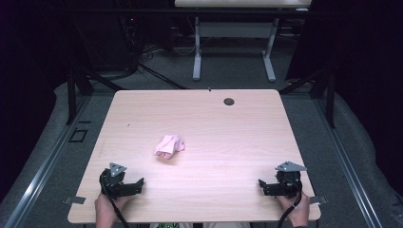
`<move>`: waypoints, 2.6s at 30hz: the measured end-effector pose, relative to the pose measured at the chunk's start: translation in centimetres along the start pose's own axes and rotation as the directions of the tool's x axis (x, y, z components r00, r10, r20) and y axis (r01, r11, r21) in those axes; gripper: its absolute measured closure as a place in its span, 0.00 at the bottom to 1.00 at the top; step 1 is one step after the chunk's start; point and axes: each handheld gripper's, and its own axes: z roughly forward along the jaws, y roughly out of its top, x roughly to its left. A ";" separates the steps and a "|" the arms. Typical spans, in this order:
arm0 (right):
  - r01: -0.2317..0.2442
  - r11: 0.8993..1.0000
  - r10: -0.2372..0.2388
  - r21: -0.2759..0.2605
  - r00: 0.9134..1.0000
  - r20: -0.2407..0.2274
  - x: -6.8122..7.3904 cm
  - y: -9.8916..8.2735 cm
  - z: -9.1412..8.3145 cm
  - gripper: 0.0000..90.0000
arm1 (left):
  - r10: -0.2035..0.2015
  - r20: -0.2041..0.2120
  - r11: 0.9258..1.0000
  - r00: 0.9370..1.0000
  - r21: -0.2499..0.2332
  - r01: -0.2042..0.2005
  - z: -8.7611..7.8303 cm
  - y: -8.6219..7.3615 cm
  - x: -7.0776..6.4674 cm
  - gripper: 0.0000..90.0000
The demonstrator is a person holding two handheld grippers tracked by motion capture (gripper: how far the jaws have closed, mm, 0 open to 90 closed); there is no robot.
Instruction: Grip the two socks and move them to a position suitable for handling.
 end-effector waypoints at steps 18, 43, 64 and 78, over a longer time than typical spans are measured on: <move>-0.002 1.000 0.002 0.003 1.000 0.002 0.0 0.0 0.0 0.00 | 0.015 0.185 1.000 0.983 -0.001 -0.015 -0.7 5.7 -1.0 0.04; -0.009 1.000 0.010 -0.008 1.000 0.014 0.0 -0.1 -0.1 0.03 | 0.063 0.200 0.978 0.978 0.184 -0.101 8.0 15.1 -6.7 0.42; -0.011 1.000 0.011 -0.017 1.000 0.015 0.0 -0.1 -0.2 0.06 | 0.055 0.211 0.981 0.976 0.170 -0.092 8.8 14.2 -6.0 0.88; -0.005 1.000 0.006 -0.015 1.000 0.018 0.0 -0.1 -0.2 0.06 | 0.158 0.185 0.980 0.970 0.093 -0.177 6.5 14.8 -8.0 0.75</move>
